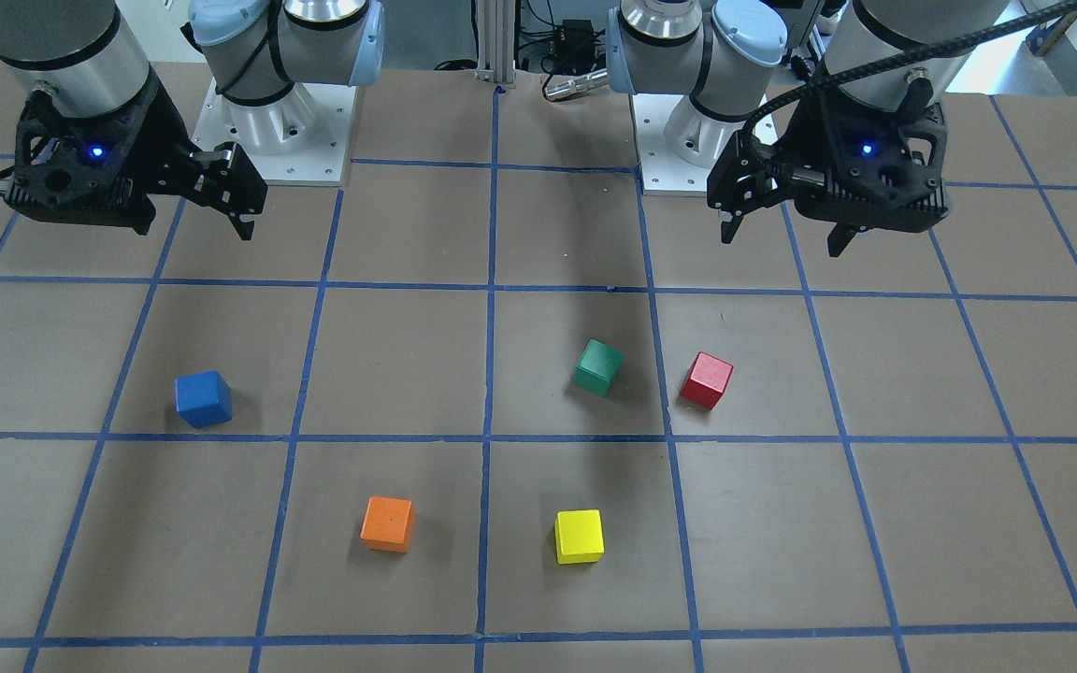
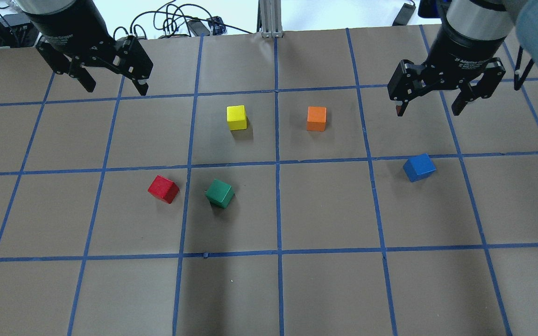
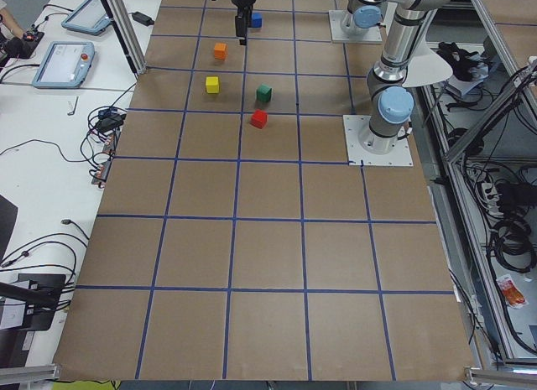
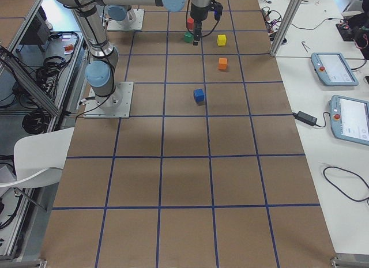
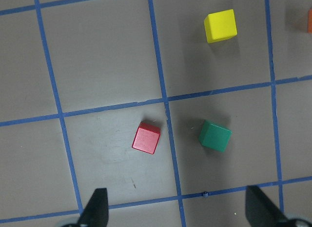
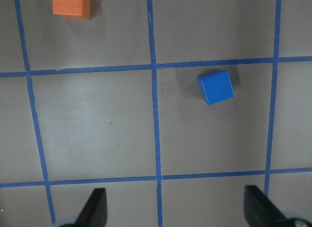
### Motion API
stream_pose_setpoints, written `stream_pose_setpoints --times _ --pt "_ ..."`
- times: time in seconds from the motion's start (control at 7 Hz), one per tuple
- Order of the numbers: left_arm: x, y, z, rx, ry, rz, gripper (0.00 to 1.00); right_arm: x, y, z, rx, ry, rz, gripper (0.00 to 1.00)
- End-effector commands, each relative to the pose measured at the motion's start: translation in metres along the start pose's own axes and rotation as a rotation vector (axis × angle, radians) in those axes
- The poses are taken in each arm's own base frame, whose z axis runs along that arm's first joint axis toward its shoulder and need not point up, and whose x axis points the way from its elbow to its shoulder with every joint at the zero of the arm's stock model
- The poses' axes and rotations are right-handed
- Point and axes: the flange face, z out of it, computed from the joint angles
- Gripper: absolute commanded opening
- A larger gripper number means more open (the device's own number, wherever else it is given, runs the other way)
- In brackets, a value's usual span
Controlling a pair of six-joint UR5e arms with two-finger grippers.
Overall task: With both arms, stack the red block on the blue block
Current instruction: 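Lower the left gripper over the red cube near the green cube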
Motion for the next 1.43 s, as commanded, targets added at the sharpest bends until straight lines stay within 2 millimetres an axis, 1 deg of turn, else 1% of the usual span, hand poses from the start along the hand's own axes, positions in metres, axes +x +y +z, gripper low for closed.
stream_pose_setpoints --times 0.0,0.14,0.29,0.57,0.71,0.86,1.0,1.14,1.29 --pt "0.002 0.005 0.0 -0.009 -0.009 0.005 1.0 0.001 0.0 0.0 -0.002 0.006 0.0 1.0" --pt "0.003 0.011 0.006 -0.012 -0.007 0.005 1.0 0.001 0.0 0.0 0.0 0.009 0.0 1.0" --pt "0.004 0.014 0.006 -0.011 -0.007 0.005 1.0 0.001 0.0 0.001 -0.003 0.009 0.0 1.0" --pt "0.006 0.015 0.013 -0.026 -0.005 0.008 1.0 0.001 0.0 0.002 -0.006 0.014 -0.002 1.0" --pt "0.006 0.015 0.013 -0.026 -0.005 0.008 1.0 0.002 0.0 0.003 -0.008 0.015 -0.006 1.0" --pt "0.008 0.015 0.023 -0.05 -0.004 0.016 1.0 0.001 -0.001 0.003 -0.008 0.015 -0.011 1.0" --pt "0.009 0.02 0.036 -0.071 0.002 0.023 1.0 0.002 0.0 0.003 -0.008 0.015 -0.009 1.0" --pt "0.009 0.024 0.041 -0.086 -0.003 0.031 1.0 0.002 0.0 0.003 -0.008 0.015 -0.011 1.0" --pt "0.008 0.022 0.05 -0.105 -0.006 0.044 1.0 0.001 -0.001 0.002 0.0 0.011 -0.011 1.0"
